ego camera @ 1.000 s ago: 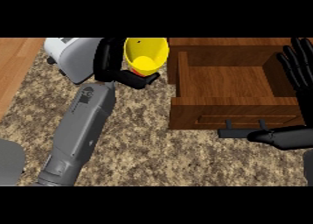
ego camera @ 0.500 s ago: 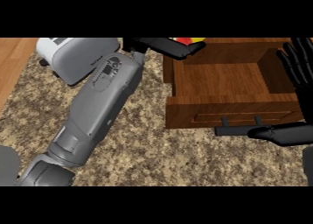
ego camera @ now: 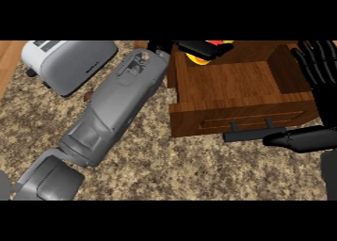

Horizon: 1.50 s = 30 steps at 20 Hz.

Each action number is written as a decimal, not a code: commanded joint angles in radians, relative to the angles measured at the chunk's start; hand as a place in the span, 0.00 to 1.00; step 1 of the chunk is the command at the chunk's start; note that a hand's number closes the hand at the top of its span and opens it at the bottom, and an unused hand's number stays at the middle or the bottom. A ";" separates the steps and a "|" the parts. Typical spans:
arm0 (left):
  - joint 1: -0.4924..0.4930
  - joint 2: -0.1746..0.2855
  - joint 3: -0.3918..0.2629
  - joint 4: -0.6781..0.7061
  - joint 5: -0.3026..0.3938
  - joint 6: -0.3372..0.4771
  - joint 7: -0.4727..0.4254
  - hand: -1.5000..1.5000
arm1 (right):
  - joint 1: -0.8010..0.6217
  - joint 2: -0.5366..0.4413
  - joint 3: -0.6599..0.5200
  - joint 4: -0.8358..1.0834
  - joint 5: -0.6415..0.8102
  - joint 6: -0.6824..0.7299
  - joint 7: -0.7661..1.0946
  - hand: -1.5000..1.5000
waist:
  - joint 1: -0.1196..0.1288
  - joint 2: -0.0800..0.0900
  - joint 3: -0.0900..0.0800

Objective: Pick up the cup, place it into the drawer and close the drawer

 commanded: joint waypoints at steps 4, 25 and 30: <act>-0.019 0.000 -0.132 0.124 0.024 -0.060 0.056 1.00 | -0.047 -0.006 0.005 -0.014 -0.020 0.008 0.023 0.00 | -0.071 0.014 0.001; 0.062 0.000 -0.100 -0.014 0.354 -0.064 -0.213 0.00 | -0.088 -0.064 0.308 0.023 -0.165 0.385 0.143 1.00 | -0.068 0.010 -0.004; 0.046 0.000 -0.093 0.015 0.390 -0.031 -0.235 0.00 | -0.041 -0.163 0.337 0.023 -0.010 0.423 0.164 0.00 | -0.011 0.000 -0.002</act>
